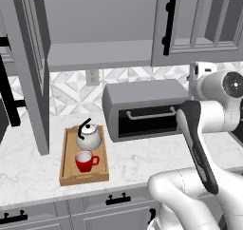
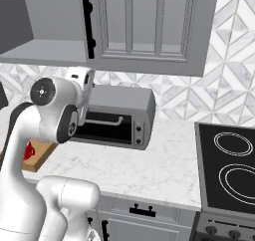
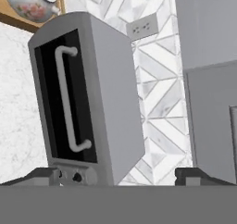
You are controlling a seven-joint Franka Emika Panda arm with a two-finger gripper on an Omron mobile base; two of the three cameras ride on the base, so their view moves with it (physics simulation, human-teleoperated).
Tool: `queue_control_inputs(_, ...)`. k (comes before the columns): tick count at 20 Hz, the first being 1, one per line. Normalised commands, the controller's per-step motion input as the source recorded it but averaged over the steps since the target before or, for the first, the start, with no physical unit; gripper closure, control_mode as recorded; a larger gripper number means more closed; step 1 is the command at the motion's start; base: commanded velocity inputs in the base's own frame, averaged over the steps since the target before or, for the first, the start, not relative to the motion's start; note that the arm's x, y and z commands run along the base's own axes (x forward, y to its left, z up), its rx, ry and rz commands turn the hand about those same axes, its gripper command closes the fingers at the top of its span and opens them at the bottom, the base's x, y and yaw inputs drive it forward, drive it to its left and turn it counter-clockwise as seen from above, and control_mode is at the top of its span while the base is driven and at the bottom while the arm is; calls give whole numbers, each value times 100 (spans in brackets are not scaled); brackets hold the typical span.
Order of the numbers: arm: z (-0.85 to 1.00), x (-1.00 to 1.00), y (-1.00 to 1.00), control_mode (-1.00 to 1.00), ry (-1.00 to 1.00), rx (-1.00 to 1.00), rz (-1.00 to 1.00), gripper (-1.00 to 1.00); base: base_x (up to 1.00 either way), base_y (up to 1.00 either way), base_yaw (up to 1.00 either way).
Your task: Pick the kettle from the counter and place it on the tray. Then pick the mug from the cabinet and place it on the tray. Then close the cabinet doors.
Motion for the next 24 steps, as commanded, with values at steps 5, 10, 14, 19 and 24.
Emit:
queue_control_inputs(5, -29, 0, 19, -100, 8, -10, 0, -100, 0, 0, 0)
queue_control_inputs(10, -22, 0, 8, -100, 1, -7, 0, -100, 0, 0, 0)
queue_control_inputs(14, -20, -23, 31, -100, -5, -11, 0, -100, 0, 0, 0)
queue_control_inputs(19, -17, -24, 86, -100, -15, -19, 0, -100, 0, 0, 0)
queue_control_inputs(24, -15, -17, 85, -100, -28, -14, 0, -100, 0, 0, 0)
